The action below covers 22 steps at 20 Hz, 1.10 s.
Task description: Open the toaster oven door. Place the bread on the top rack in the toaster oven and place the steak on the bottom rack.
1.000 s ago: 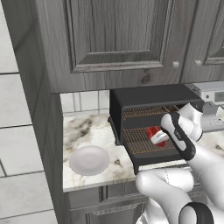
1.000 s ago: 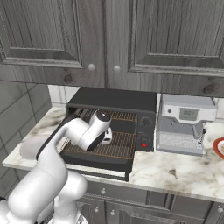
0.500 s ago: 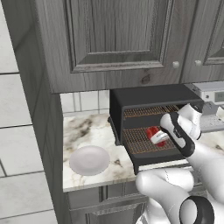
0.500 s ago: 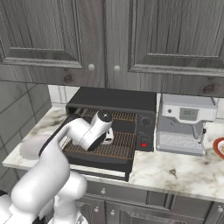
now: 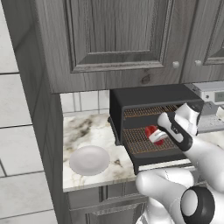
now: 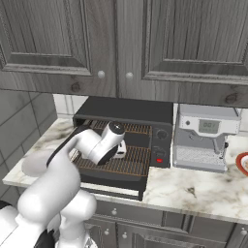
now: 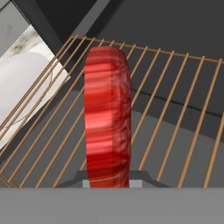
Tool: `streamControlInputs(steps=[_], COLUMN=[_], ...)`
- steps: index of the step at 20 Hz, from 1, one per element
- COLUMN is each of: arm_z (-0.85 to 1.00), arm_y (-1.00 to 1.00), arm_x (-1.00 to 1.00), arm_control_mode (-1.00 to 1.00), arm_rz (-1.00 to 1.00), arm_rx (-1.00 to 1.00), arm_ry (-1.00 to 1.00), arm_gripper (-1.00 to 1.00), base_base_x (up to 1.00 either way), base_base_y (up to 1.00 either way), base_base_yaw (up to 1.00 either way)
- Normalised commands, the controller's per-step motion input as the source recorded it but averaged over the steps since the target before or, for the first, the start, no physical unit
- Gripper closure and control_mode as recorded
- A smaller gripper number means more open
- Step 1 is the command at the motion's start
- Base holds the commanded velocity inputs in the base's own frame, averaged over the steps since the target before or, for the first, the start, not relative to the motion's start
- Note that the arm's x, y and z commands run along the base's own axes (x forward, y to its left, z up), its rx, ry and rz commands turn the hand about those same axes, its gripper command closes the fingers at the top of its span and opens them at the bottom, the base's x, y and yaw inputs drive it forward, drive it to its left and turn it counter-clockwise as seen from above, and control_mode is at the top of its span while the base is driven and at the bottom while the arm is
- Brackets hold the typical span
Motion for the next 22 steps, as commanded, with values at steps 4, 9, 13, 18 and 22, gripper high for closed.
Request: streamControlInputs(steps=[4, 9, 13, 18, 22], arm_z=[-0.16, -0.15, -0.12, -0.12, -0.13], arm_y=[0.0, 0.0, 0.0, -0.06, -0.07], arm_x=[0.07, 0.12, 0.03, 0.0, 0.0], arm_control_mode=[-1.0, -1.0, -1.0, -1.0, -1.0], arm_rz=[0.0, 0.0, 0.0, 0.0, 0.0], arm_rx=[0.0, 0.0, 0.0, 0.01, 0.02], arm_ry=[0.0, 0.01, 0.0, 0.01, 0.0], arm_gripper=[1.0, 1.0, 1.0, 1.0, 1.0], base_base_x=[0.0, 0.0, 0.0, 0.0, 0.0], base_base_y=[0.0, 0.0, 0.0, 0.0, 0.0], base_base_yaw=[0.0, 0.0, 0.0, 0.0, 0.0])
